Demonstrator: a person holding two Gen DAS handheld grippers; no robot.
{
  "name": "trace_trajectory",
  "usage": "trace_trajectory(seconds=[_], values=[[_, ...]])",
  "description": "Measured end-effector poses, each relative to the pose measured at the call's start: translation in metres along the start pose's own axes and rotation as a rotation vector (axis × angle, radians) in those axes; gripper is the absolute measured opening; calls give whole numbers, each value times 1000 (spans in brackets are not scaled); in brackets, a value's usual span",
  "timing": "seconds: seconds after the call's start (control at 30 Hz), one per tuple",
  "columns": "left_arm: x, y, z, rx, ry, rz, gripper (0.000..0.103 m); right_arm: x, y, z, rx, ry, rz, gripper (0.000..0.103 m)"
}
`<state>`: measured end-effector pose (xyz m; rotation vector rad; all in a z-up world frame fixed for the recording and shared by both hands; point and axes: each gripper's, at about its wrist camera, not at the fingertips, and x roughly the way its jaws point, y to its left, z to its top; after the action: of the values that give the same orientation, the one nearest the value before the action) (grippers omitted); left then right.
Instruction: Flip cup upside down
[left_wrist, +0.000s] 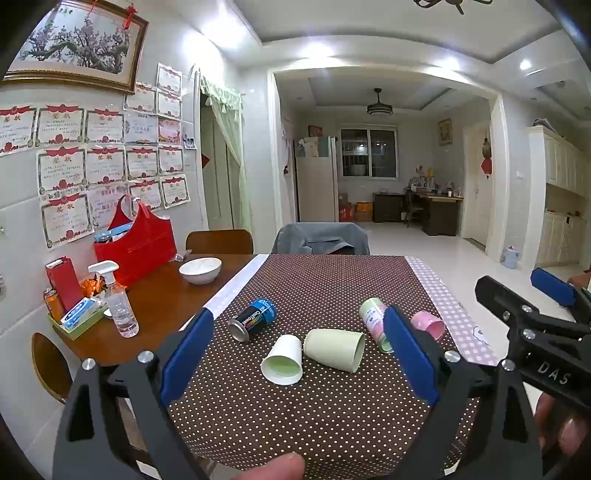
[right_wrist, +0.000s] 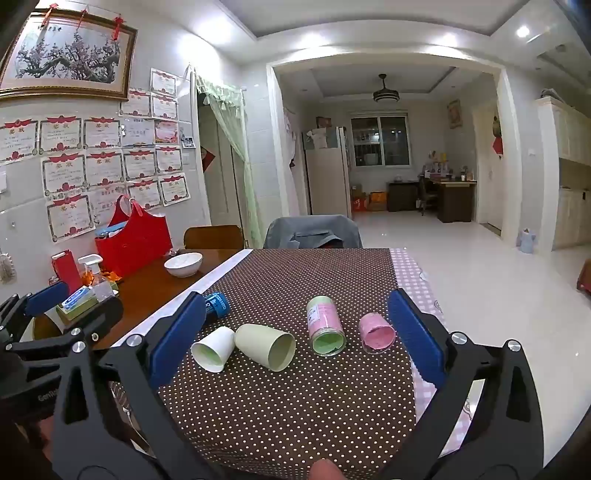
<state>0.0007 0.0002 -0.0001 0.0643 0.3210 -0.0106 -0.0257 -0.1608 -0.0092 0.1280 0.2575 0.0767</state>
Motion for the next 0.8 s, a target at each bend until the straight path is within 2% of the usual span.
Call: trace_trajectory(seconds=[0.37,0.8], values=[[0,0,0,6,-4,2,91,4,-9,2,5,-1,-2,97],[0,0,0,4,-5,1,91,1,-2,-1,5,5,-9,97]])
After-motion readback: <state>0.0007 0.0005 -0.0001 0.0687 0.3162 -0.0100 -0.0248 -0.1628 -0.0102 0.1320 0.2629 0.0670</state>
